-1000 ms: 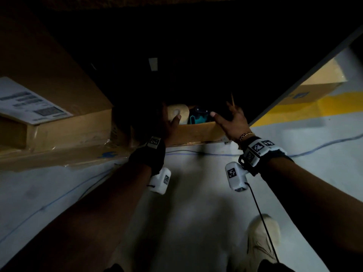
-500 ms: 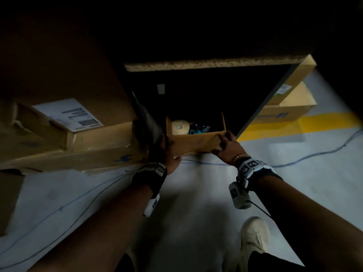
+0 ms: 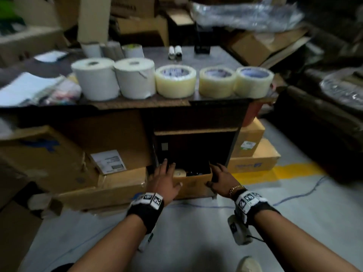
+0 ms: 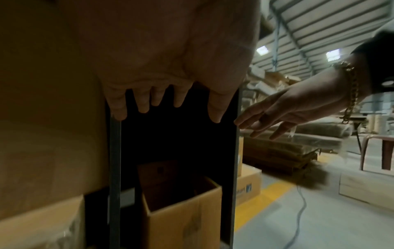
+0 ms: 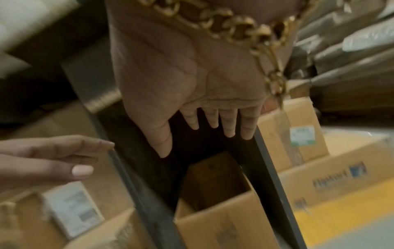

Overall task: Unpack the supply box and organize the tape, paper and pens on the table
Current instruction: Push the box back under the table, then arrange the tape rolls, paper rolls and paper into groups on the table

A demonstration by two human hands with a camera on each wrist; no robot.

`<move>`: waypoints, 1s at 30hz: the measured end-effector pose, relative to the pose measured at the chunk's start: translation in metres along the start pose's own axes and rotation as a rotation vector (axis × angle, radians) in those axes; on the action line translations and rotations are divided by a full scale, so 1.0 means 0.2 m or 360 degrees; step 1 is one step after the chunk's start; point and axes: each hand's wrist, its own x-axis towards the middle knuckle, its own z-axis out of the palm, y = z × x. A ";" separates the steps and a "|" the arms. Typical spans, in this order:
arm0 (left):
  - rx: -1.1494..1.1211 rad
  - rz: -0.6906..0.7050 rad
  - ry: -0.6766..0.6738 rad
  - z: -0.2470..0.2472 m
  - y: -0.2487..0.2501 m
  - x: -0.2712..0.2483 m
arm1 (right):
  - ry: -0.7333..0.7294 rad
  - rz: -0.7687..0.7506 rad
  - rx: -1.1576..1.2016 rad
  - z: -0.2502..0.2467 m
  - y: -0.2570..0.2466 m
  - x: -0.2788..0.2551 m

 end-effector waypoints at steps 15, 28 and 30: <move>0.0193 0.0247 0.0926 -1.06 0.17 -0.32 | 0.0653 -0.0560 -0.0157 -0.85 -0.79 -0.41; 0.0093 0.0165 0.1018 -1.69 0.16 0.14 | 0.0703 -0.0772 -0.0129 -1.30 -1.22 0.03; 0.0133 0.0076 0.0897 -1.82 0.16 0.32 | 0.0674 -0.0795 -0.0152 -1.35 -1.30 0.23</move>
